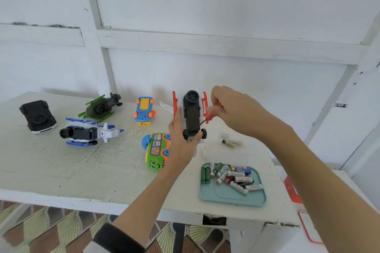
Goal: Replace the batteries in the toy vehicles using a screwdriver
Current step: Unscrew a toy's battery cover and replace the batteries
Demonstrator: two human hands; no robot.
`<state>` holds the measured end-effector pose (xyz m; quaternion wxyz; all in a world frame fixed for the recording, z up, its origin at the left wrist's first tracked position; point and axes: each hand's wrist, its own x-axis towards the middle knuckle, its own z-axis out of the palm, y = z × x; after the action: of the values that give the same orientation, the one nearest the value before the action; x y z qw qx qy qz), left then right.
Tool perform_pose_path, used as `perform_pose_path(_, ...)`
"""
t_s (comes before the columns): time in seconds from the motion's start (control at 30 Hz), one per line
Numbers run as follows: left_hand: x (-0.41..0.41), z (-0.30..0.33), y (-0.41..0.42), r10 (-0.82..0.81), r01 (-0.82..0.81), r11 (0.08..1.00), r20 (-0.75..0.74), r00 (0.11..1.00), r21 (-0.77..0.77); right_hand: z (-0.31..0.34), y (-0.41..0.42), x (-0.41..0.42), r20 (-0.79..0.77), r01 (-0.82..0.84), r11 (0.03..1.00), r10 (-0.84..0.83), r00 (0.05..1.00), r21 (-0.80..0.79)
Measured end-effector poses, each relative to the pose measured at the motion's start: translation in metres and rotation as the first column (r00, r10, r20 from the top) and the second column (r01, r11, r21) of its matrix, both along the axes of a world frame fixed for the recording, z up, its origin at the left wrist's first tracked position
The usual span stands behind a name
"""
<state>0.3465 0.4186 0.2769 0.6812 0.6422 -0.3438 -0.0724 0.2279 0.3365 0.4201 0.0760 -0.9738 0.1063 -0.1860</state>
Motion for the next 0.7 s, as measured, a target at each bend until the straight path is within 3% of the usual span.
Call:
perform_pose_path(0.1, 0.002, -0.003, 0.000, 0.006, -0.006, 1.000, -0.001, 1.000, 0.005, -0.001, 0.001, -0.003, -0.136, 0.121, 0.987, -0.135, 0.981, -0.105)
perform_pose_path(0.3, 0.004, 0.003, 0.002, -0.017, 0.017, 0.999, 0.004, 1.000, -0.036, -0.007, 0.001, -0.013, -0.247, 0.138, 0.974, -0.181, 0.952, -0.180)
perform_pose_path(0.47, 0.013, 0.010, -0.001, -0.006, 0.008, 0.998, 0.030, 1.000, -0.061, -0.007, -0.004, -0.021, -0.238, 0.151, 0.970, -0.195, 0.951, -0.191)
perform_pose_path(0.53, 0.015, 0.019, -0.001, -0.001, 0.005, 0.996, 0.053, 0.999, -0.085, -0.008, -0.002, -0.025, -0.118, 0.169, 0.980, -0.181, 0.976, -0.104)
perform_pose_path(0.63, 0.021, 0.030, -0.001, 0.025, -0.014, 0.992, 0.085, 0.996, -0.126, -0.016, -0.001, -0.026, 0.105, 0.137, 0.971, -0.160, 0.982, 0.194)
perform_pose_path(0.7, 0.027, 0.032, 0.000, 0.056, -0.043, 0.990, 0.099, 0.994, -0.135, -0.026, -0.003, -0.023, 0.168, 0.110, 0.944, -0.169, 0.971, 0.313)
